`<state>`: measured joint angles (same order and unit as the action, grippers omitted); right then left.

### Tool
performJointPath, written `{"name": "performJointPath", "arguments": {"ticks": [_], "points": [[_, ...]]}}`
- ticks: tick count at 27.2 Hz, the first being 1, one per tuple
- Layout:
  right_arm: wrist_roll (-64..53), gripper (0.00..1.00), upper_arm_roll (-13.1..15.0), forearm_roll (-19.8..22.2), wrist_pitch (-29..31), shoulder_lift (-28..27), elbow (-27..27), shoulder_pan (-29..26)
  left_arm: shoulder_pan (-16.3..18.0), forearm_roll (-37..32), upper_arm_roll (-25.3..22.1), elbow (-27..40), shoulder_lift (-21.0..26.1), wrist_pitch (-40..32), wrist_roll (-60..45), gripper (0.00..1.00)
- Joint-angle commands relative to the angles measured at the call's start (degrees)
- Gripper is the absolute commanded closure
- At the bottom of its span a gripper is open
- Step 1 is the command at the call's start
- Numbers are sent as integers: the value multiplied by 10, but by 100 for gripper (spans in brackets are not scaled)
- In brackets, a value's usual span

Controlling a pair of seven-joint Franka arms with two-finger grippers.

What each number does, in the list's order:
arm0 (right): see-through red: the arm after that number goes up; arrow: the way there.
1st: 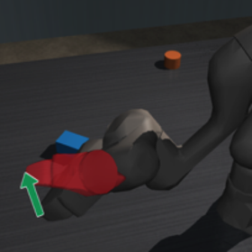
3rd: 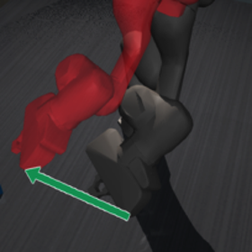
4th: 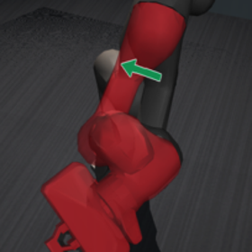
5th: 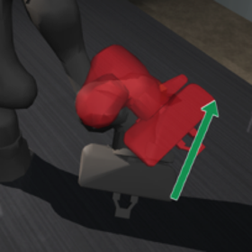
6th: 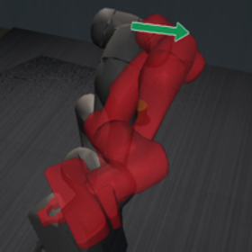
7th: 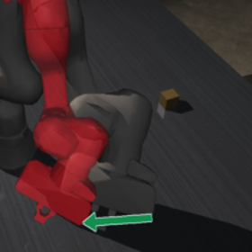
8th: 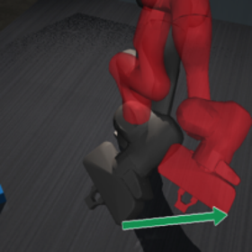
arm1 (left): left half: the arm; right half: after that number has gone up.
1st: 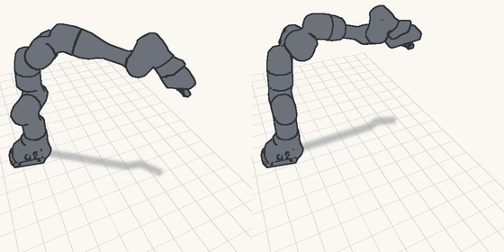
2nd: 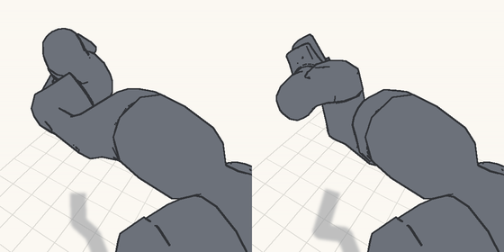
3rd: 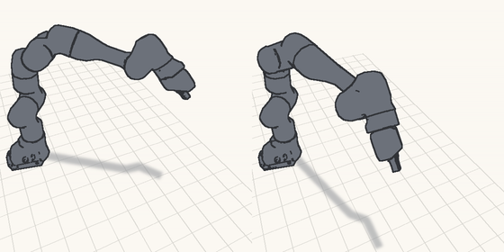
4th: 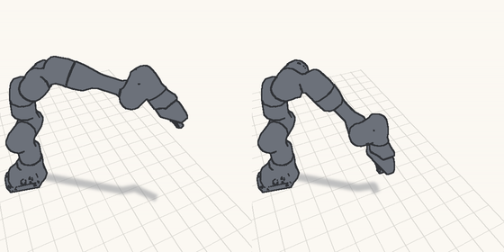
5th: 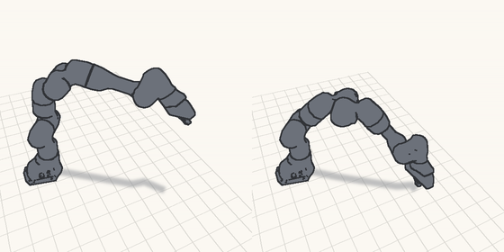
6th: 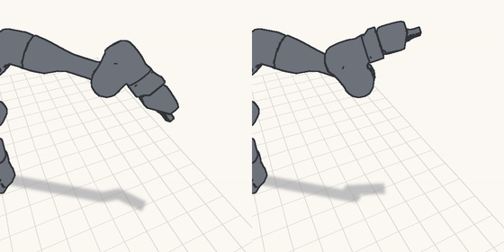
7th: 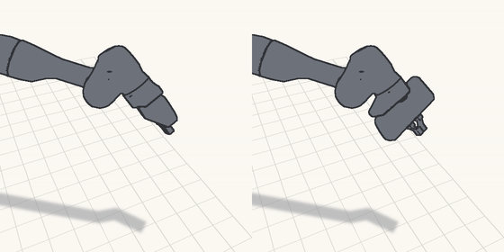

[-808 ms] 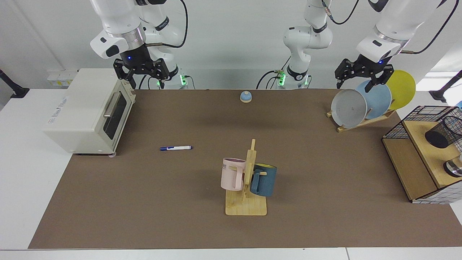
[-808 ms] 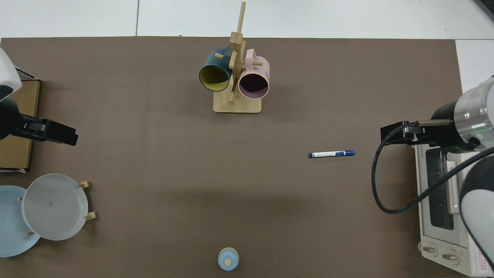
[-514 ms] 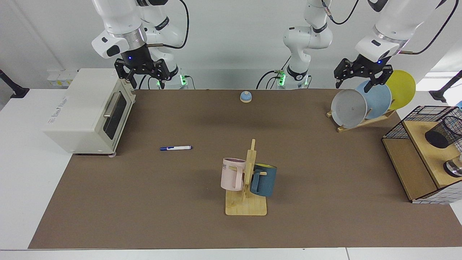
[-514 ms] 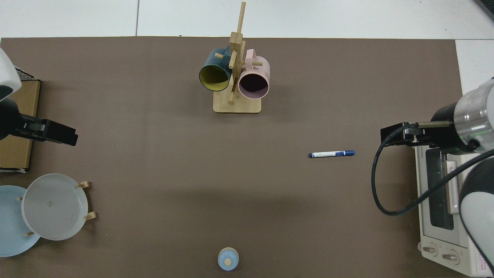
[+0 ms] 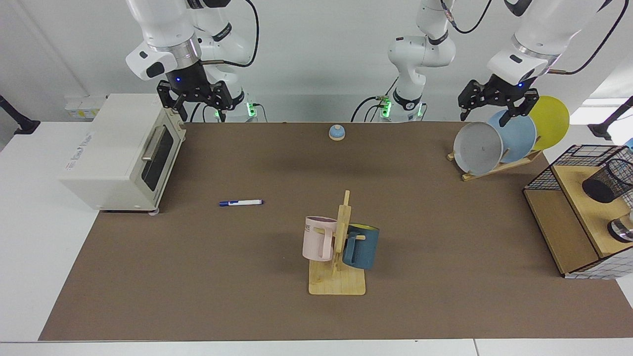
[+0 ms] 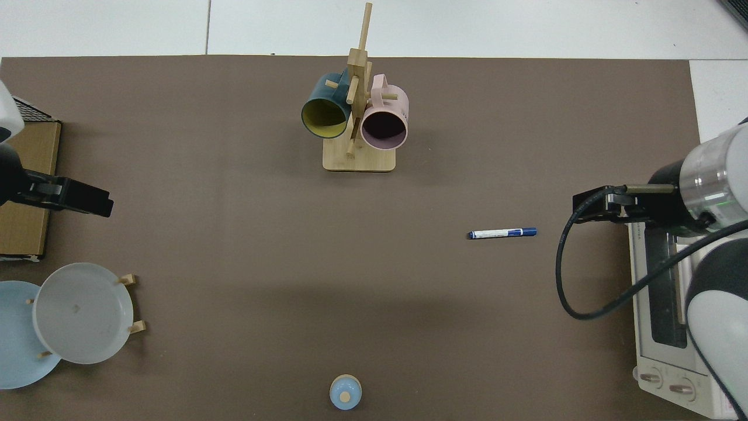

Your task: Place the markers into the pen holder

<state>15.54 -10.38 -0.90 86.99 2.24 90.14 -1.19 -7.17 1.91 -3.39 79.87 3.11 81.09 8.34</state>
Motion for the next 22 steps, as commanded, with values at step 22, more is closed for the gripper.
{"name": "performJointPath", "arguments": {"ticks": [22], "points": [[553, 0, -5, -11, 225, 3, 202, -15, 4, 17, 0, 21, -19, -6, 152, 0]]}}
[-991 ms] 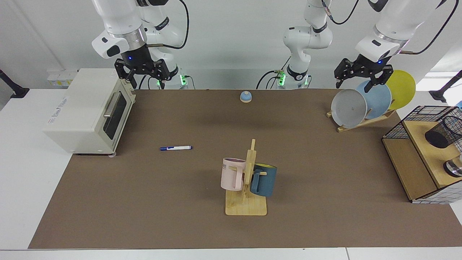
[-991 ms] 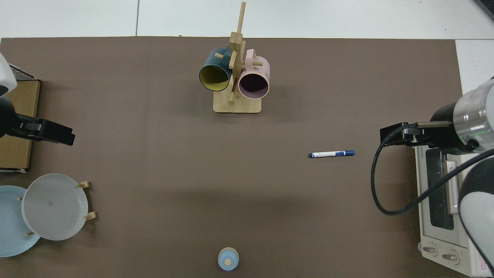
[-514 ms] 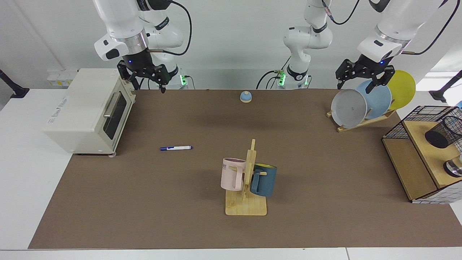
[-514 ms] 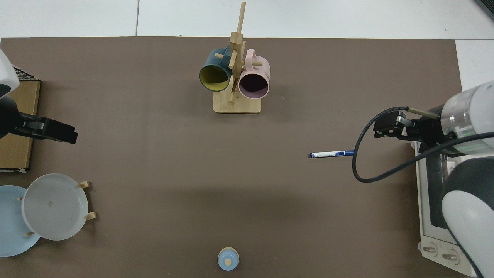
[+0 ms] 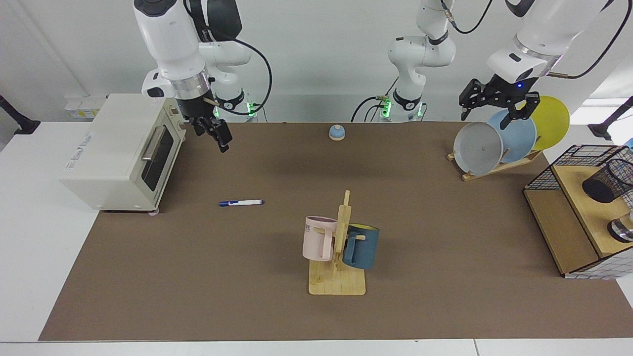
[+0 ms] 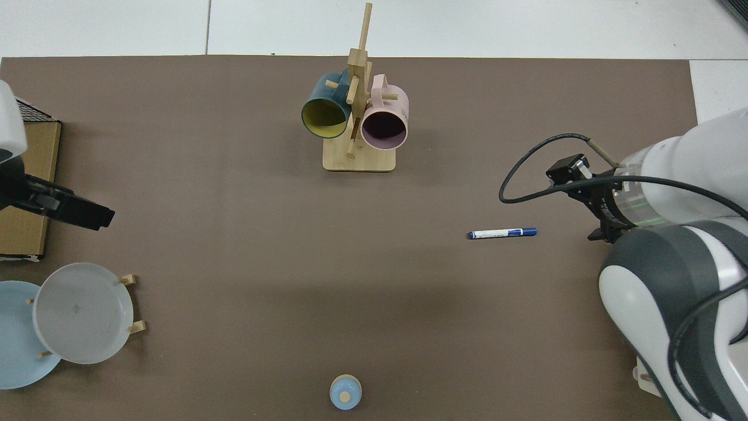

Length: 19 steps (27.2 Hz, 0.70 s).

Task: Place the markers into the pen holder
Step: 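Move the right gripper over the white blue-capped marker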

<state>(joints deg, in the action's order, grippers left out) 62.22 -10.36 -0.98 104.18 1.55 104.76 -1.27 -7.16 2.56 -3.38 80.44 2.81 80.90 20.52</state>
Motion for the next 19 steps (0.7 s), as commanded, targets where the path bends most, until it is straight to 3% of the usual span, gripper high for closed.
{"name": "performJointPath", "arguments": {"ticks": [1, 12, 19], "points": [[100, 0, -5, -10, 66, 9, 64, -15, 4, 11, 0, 16, -16, -4, 33, 0], [186, 0, -6, -10, 193, 6, 173, -12, 3, 11, -1, 17, -16, -12, 59, 0], [212, 0, -7, -11, 247, -31, 185, -12, -1, 11, 0, 18, -21, -19, 56, 0]]}}
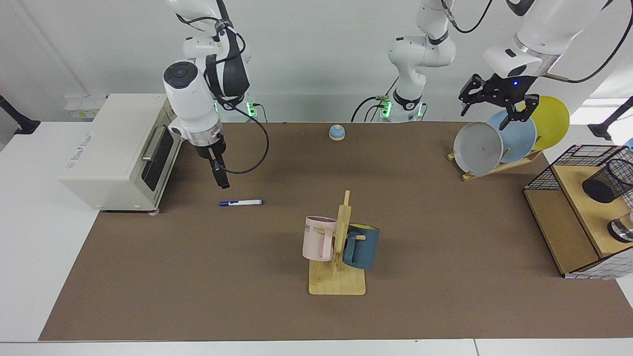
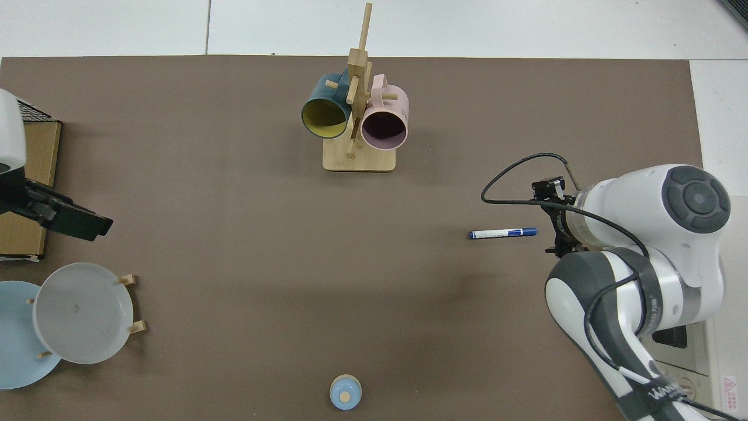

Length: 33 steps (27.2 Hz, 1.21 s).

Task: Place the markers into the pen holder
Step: 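Move the right gripper over the white blue-capped marker, then lower the right gripper and close it on the marker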

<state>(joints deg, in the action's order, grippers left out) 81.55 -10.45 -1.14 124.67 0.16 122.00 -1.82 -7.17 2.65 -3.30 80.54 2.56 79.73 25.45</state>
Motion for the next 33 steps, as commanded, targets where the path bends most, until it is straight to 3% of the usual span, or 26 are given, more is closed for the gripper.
{"name": "performJointPath", "arguments": {"ticks": [1, 5, 17, 22, 33], "points": [[19, 0, -6, -12, 49, -21, 17, -5, -2, 10, -1, 16, -19, -7, 6, 0], [20, 0, -5, -53, 79, -34, 22, -2, -2, 10, -1, 17, -22, -13, 5, 0], [50, 1, -5, -55, 163, -71, 56, -1, -4, 10, 0, 22, -29, -38, 7, 0], [49, 1, -4, -55, 225, -116, 64, -4, -4, 10, 3, 22, -30, -39, 6, 0], [45, 1, -4, -55, 230, -117, 68, -5, -5, 10, 21, 22, -31, -38, 1, 0]]}}
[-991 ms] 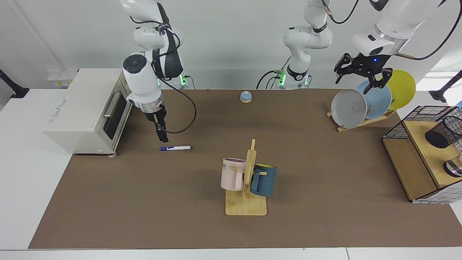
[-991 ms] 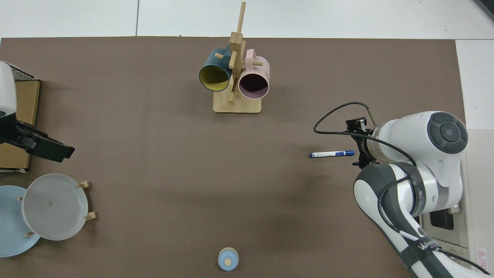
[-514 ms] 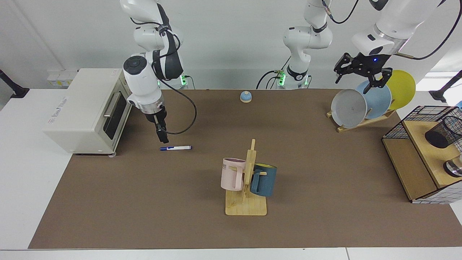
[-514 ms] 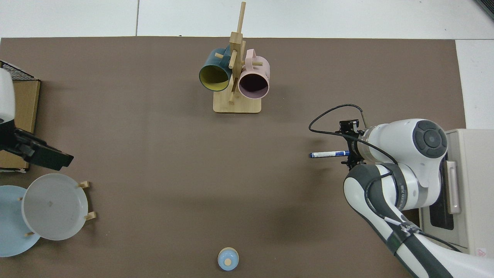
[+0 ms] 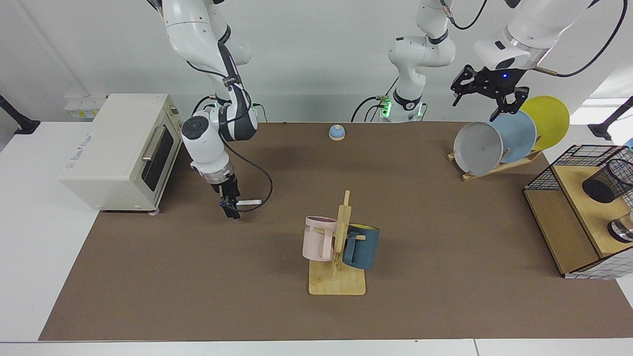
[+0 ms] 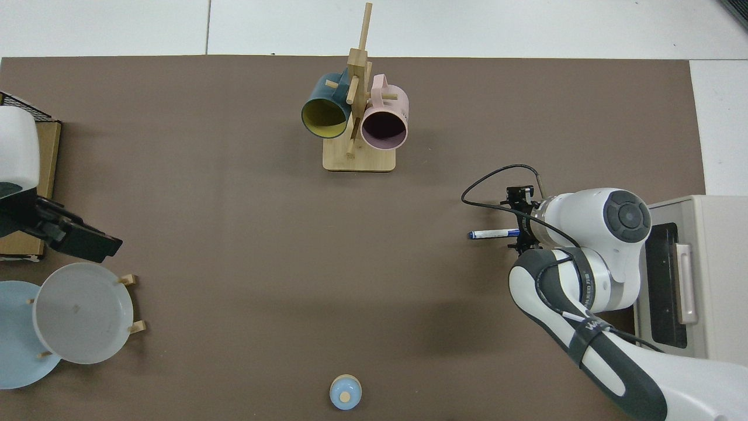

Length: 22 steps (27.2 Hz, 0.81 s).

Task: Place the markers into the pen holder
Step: 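Lower the right gripper and close it on the marker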

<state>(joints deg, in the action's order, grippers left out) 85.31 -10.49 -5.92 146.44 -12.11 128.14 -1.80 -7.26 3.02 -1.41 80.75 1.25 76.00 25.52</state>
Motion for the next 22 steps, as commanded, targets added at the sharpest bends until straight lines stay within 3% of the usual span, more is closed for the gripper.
{"name": "performJointPath", "arguments": {"ticks": [1, 4, 16, 22], "points": [[6, 3, -4, -7, 12, 6, 6, -7, -4, 7, 3, 20, -18, -1, 1, 0], [6, 12, -4, -7, 11, 6, 6, -7, -4, 7, 4, 19, -18, -1, 1, 0], [7, 22, -4, -5, 10, 7, 7, -7, -4, 7, 4, 20, -19, -1, 1, 0], [7, 47, -4, -1, 10, 7, 8, -6, -4, 7, 4, 20, -19, -1, 1, 0]]}}
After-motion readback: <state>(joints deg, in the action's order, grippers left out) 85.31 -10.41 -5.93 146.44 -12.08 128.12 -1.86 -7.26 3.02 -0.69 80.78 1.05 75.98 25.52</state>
